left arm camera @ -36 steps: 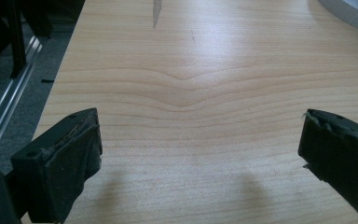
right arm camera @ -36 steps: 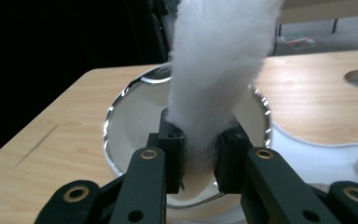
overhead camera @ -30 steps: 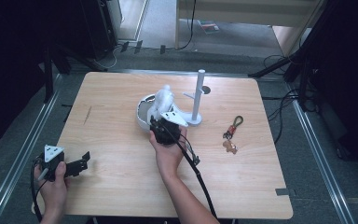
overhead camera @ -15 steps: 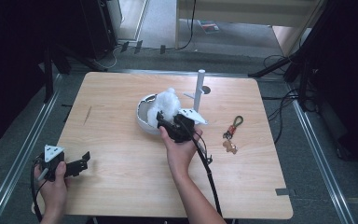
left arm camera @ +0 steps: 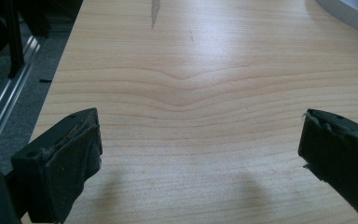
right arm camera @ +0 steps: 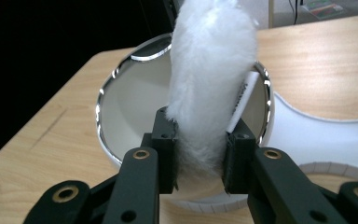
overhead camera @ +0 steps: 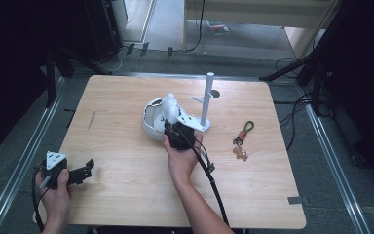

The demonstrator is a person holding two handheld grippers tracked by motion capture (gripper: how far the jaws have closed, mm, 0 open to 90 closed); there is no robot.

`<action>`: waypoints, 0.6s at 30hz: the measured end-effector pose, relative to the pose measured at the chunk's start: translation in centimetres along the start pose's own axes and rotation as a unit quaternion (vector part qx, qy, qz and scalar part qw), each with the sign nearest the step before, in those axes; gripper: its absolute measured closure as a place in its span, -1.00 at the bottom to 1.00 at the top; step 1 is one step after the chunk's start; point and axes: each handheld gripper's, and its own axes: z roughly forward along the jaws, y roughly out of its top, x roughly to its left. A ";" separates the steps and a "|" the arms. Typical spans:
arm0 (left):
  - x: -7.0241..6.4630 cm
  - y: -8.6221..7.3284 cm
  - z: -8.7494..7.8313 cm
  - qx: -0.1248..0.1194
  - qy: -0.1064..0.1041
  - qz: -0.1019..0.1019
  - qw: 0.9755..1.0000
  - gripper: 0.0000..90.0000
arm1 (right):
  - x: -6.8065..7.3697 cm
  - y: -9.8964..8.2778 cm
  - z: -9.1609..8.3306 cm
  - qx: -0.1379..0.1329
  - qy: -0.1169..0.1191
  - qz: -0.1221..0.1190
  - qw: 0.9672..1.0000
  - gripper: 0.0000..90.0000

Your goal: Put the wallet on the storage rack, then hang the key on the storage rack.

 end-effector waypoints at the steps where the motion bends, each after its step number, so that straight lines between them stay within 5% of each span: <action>1: 0.0 0.0 0.0 0.000 0.001 0.000 1.000 -0.99 | 0.0 -0.1 0.1 0.002 0.000 -0.002 1.000 0.58; 4: 0.0 0.0 0.0 0.001 0.000 0.001 1.000 -0.99 | -0.3 0.0 0.3 0.021 0.011 0.000 1.000 0.51; 7: 0.0 0.0 0.0 0.001 0.000 0.001 1.000 -0.99 | -0.8 0.1 0.4 0.036 0.028 0.008 0.999 0.22; 12: 0.0 0.0 0.0 0.002 0.001 0.001 1.000 -0.99 | -1.0 0.5 -0.6 0.026 0.024 -0.009 0.999 -0.11; 18: -0.1 0.0 0.0 0.001 0.003 0.002 1.000 -0.99 | -1.3 1.0 -2.2 0.013 0.011 -0.032 0.999 -0.24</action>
